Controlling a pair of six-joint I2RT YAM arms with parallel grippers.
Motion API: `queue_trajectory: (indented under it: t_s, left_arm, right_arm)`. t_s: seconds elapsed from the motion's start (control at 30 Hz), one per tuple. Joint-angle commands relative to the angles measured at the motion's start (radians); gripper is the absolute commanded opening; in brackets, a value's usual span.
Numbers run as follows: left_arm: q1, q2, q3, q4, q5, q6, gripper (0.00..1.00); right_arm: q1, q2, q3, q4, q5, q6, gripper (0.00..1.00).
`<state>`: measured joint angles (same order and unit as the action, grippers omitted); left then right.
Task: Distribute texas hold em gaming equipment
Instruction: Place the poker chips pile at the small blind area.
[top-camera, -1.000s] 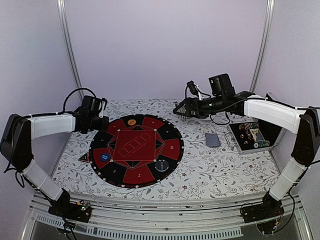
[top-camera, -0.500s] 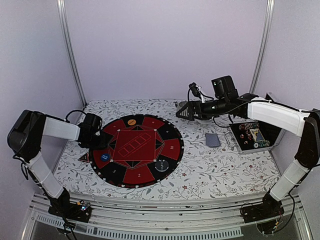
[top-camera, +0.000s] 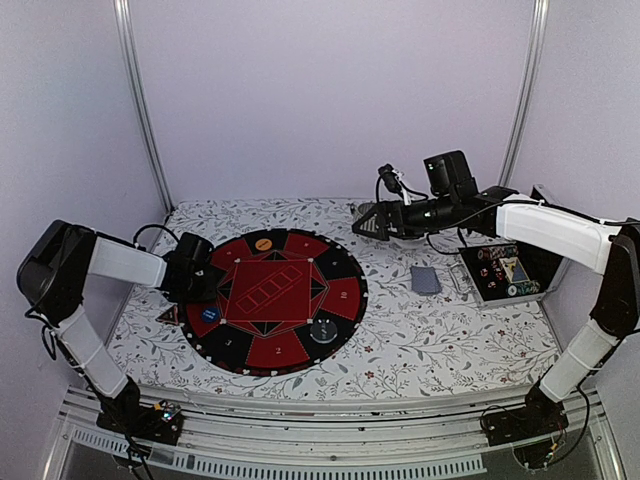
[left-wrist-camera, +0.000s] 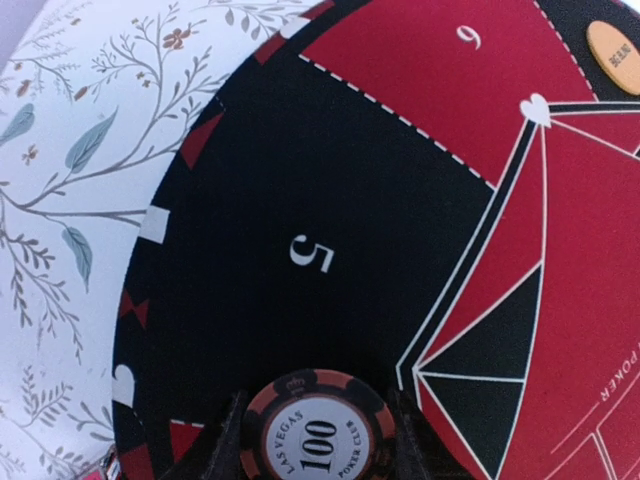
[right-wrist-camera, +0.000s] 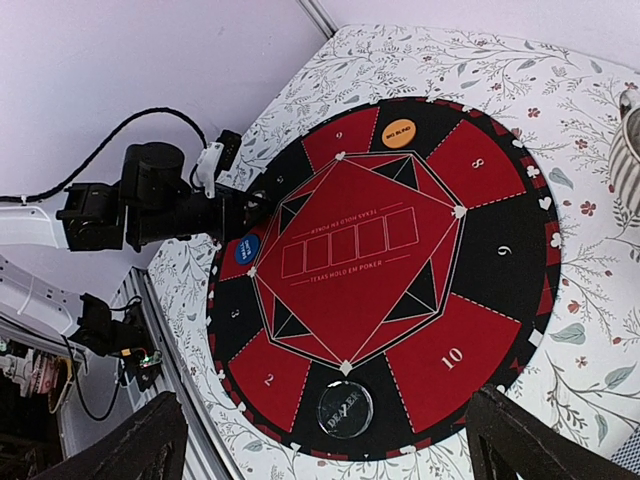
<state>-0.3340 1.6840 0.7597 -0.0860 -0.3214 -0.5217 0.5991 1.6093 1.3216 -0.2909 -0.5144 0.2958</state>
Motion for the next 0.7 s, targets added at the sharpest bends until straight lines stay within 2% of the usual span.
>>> queue_trajectory:
  t_s: [0.0,0.13,0.27,0.5,0.67]
  left_arm:
    - [-0.065,0.015,-0.016,-0.068,-0.100,-0.087,0.11]
    - [-0.071,0.009,-0.020,-0.077,-0.118,-0.122,0.15]
    - [-0.072,0.011,-0.019,-0.077,-0.120,-0.121,0.29]
    - [-0.071,0.014,-0.013,-0.098,-0.122,-0.142,0.33]
    - [-0.071,0.016,-0.003,-0.121,-0.110,-0.154,0.42]
  right_arm:
    - [-0.005,-0.023,0.015,0.002,-0.028,0.005,0.99]
    - [-0.005,-0.026,0.024,0.002,-0.032,0.006,0.99]
    - [-0.005,-0.031,0.025,0.001,-0.035,0.008,0.99]
    - [-0.005,-0.051,0.027,-0.005,-0.033,0.007,0.99]
    - [-0.006,-0.067,0.028,-0.011,-0.027,0.005,0.99]
